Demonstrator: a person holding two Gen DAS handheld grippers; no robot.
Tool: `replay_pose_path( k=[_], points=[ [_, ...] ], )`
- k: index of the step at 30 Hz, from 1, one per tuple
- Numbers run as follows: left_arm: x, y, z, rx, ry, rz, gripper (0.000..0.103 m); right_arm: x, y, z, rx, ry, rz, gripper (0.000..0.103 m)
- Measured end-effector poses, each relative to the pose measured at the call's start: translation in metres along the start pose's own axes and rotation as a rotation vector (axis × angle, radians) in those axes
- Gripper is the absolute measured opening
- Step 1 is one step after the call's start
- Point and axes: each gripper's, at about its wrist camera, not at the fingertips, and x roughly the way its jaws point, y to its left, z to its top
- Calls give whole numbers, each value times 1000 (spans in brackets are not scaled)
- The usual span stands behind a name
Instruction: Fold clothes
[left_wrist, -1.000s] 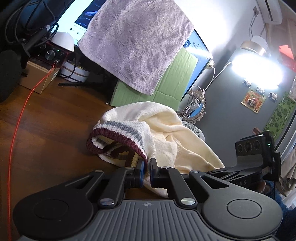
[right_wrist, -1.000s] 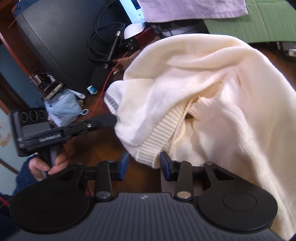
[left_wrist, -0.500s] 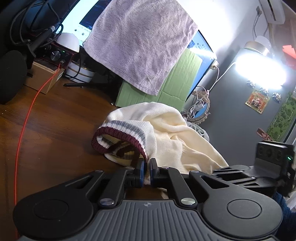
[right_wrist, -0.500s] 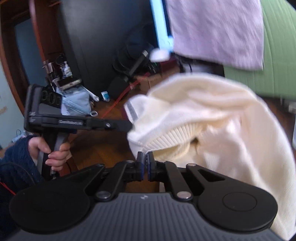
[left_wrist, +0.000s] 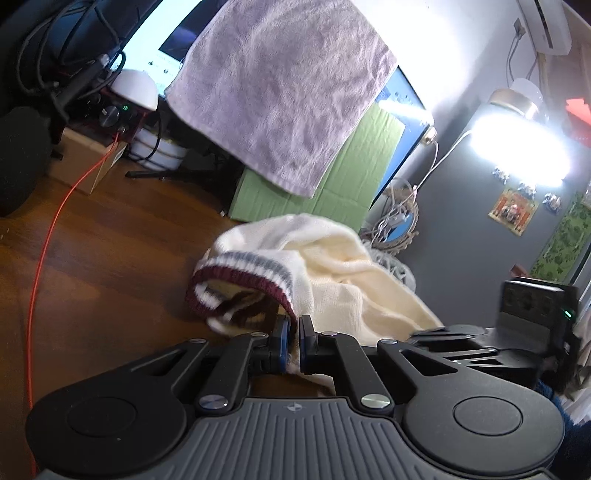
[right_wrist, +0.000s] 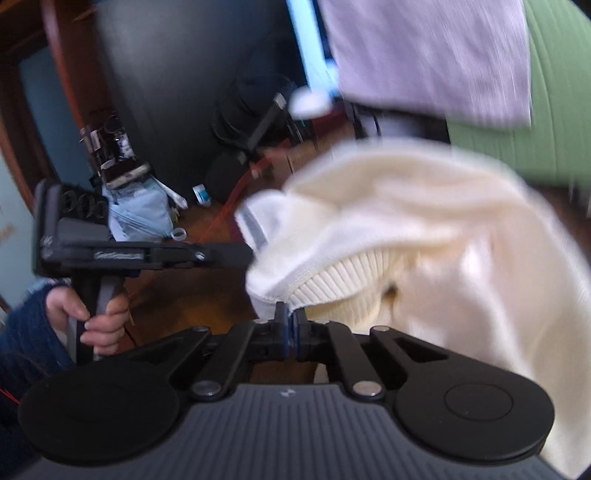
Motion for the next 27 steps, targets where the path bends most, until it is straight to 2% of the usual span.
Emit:
replay_pose_path(
  k=[4, 6, 7, 9, 10, 11, 13, 16, 19, 21, 23, 27],
  points=[
    [-4, -16, 19, 63, -25, -11, 6, -33, 17, 12, -156, -169, -98, 2],
    [-10, -31, 26, 132, -31, -5, 7, -41, 19, 20, -182, -193, -127, 2],
    [-14, -41, 28, 180, -33, 2, 10, -45, 19, 23, -193, -204, -141, 2],
    [-21, -62, 29, 293, -28, 37, 25, -47, 16, 28, -190, -209, -158, 2],
    [-25, -72, 28, 351, -28, 54, 36, -48, 15, 31, -187, -210, -162, 2],
    [-29, -83, 27, 409, -32, 72, 40, -47, 14, 33, -186, -209, -166, 2],
    [-33, -105, 23, 533, -44, 107, 42, -47, 14, 35, -192, -207, -166, 2],
    [-23, -130, 18, 703, -51, 158, 50, -46, 18, 37, -203, -207, -163, 2],
    [1, -141, 12, 825, -21, 222, 49, -47, 22, 39, -214, -209, -163, 3],
    [15, -138, 12, 846, 2, 255, 41, -49, 24, 39, -216, -210, -165, 3],
    [26, -133, 12, 859, 18, 278, 11, -51, 26, 40, -218, -214, -171, 3],
    [31, -133, 10, 906, 3, 299, 8, -57, 26, 38, -226, -210, -183, 3]
  ],
)
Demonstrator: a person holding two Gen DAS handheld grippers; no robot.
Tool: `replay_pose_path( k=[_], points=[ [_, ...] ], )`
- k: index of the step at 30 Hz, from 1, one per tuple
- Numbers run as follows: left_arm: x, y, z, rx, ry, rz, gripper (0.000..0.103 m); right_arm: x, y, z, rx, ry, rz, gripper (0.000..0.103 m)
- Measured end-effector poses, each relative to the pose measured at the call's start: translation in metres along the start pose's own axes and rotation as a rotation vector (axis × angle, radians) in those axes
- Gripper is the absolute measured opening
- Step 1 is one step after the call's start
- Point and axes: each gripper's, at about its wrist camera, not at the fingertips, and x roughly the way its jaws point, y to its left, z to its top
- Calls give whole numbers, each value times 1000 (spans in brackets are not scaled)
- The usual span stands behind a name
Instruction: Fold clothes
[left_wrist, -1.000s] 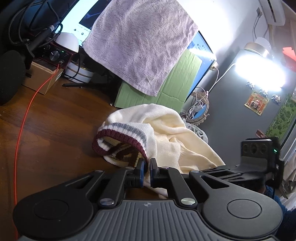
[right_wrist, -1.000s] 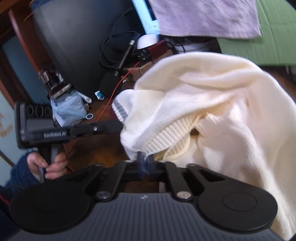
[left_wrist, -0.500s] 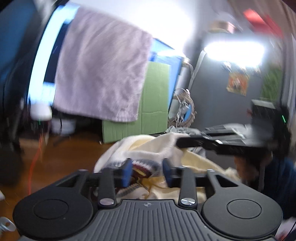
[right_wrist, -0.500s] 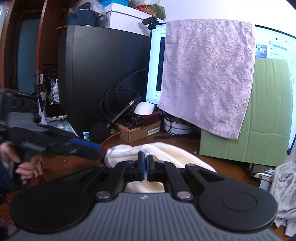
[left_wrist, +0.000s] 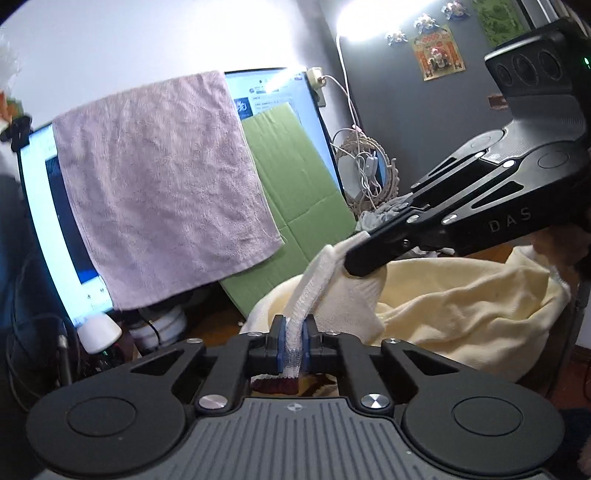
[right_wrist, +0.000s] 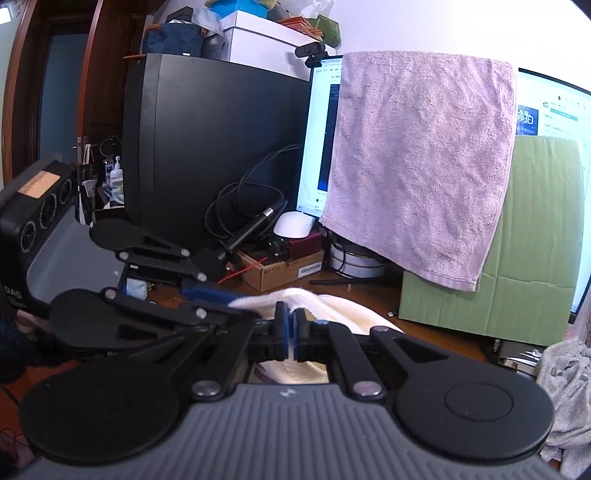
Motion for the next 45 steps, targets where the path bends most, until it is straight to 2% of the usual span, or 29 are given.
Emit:
replay_pose_path(
  k=[3, 6, 8, 10, 12, 17, 22, 23, 25, 26, 27, 30, 32, 37, 39, 40, 43, 45],
  points=[
    [0, -5, 0, 52, 3, 23, 8, -1, 3, 1, -88, 41, -63, 7],
    [-2, -8, 2, 85, 2, 15, 8, -4, 17, 5, -294, 81, -177, 7],
    [-2, -11, 5, 110, -3, 11, 8, -6, 32, 8, -455, 92, -202, 8],
    [-3, -14, 8, 140, -5, 10, 8, -6, 46, 11, -594, 105, -191, 32],
    [-3, -16, 10, 167, -5, 6, 8, -1, 57, 15, -686, 134, -159, 36],
    [-2, -22, 13, 239, 1, -11, 8, 25, 77, 12, -975, 224, -168, 33],
    [-2, -27, 14, 320, 3, -24, 7, 49, 85, 1, -1204, 314, -154, 33],
    [-3, -27, 14, 330, -1, -26, 7, 52, 86, -2, -1234, 331, -147, 30],
    [-6, -26, 16, 317, -15, -29, 7, 59, 86, -7, -1270, 366, -140, 11],
    [-7, -24, 17, 302, -23, -29, 6, 61, 86, -11, -1289, 374, -148, 10],
    [-9, -22, 18, 287, -31, -29, 6, 62, 85, -14, -1301, 365, -167, 5],
    [-17, -13, 17, 209, -67, -14, 11, 58, 80, -12, -1219, 330, -239, 5],
    [-23, -5, 16, 142, -81, -11, 12, 53, 70, -3, -1124, 271, -340, 5],
    [-27, 11, 9, 3, -67, -15, 12, 27, 23, 33, -802, 136, -665, 4],
    [-26, 14, 7, -43, -51, -32, 18, 11, 5, 44, -701, 104, -757, 4],
    [-24, 13, 6, -58, -48, -49, 22, 2, -3, 47, -658, 89, -800, 5],
    [-16, 7, 5, -68, -35, -100, 23, -25, -25, 48, -593, 39, -913, 5],
    [-8, 3, 7, -52, -33, -113, 24, -42, -36, 46, -563, 13, -957, 5]
  ],
)
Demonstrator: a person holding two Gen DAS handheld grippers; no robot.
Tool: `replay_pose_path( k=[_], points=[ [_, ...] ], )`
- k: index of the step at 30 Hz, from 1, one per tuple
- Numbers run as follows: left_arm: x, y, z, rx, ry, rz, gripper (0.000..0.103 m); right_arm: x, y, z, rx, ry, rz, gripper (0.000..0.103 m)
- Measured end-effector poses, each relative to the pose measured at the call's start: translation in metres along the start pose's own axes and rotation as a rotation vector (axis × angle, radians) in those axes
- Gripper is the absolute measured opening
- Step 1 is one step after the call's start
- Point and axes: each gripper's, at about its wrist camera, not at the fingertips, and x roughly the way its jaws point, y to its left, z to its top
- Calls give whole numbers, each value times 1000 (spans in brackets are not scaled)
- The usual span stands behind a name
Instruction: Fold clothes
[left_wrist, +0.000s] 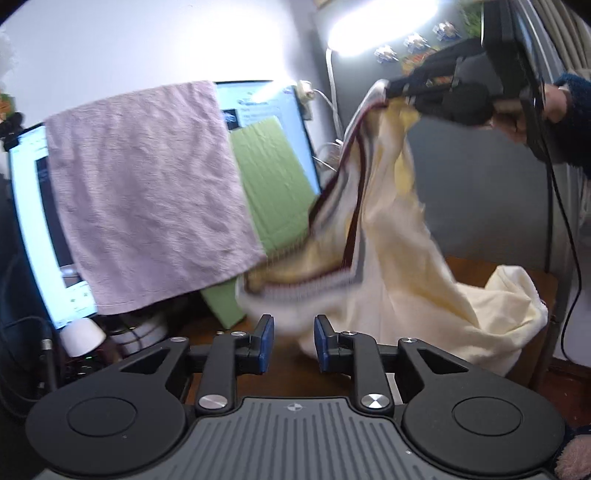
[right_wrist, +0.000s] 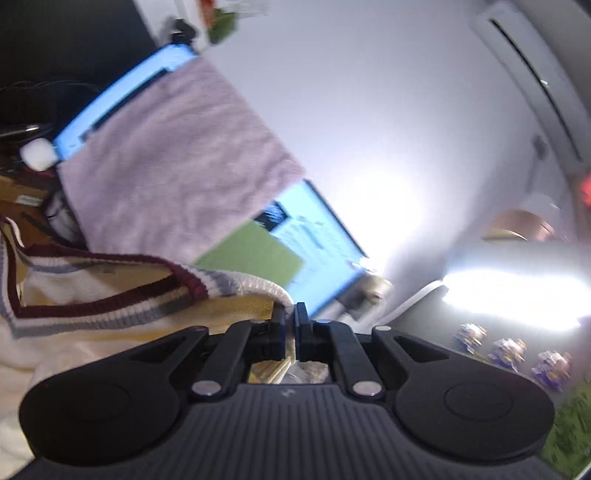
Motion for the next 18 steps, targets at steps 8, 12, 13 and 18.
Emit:
replay_pose_path(
  k=[8, 12, 13, 18],
  points=[
    [52, 6, 17, -53, -18, -36, 38, -37, -23, -64, 79, 62, 41, 5],
    [86, 3, 21, -104, 23, -130, 38, -76, -23, -108, 143, 112, 116, 5],
    [95, 0, 21, -111, 34, -150, 38, -85, -18, -117, 162, 131, 154, 5],
    [120, -8, 25, -54, 22, -75, 38, -124, 17, -154, 224, 216, 333, 5]
  ],
)
